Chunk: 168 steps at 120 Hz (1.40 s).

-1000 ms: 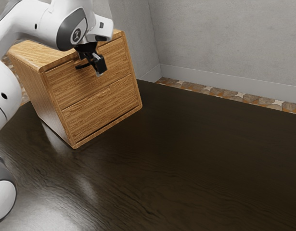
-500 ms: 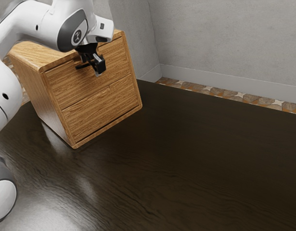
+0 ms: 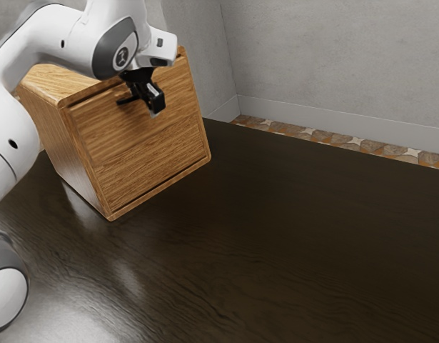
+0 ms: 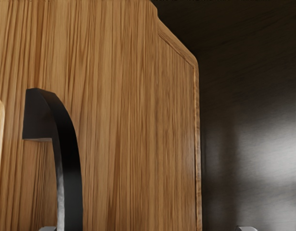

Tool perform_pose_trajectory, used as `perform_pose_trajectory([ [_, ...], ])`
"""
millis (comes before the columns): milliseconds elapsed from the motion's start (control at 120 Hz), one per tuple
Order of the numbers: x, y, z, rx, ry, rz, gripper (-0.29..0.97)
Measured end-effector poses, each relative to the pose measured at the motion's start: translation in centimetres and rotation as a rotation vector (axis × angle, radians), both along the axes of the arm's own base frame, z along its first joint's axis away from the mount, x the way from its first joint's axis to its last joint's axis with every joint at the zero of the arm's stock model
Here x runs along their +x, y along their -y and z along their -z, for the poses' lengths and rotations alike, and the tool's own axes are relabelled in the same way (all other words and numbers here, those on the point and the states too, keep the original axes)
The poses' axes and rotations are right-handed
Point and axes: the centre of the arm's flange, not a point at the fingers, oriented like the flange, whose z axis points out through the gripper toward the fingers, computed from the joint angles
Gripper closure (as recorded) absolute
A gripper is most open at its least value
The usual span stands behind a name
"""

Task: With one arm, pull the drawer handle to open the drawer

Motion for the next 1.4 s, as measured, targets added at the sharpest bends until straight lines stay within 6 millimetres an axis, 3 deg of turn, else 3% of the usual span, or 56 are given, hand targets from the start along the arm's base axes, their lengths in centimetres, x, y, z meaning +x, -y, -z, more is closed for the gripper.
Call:
perform_pose_trajectory([
  [367,0.0,1.9,0.4,-0.05,-0.034,0.016,0.22],
  [800,-0.5,5.6,-0.7,-0.064,-0.058,0.049,0.34],
  [1400,-0.8,9.2,-0.7,-0.081,-0.099,0.062,0.22],
])
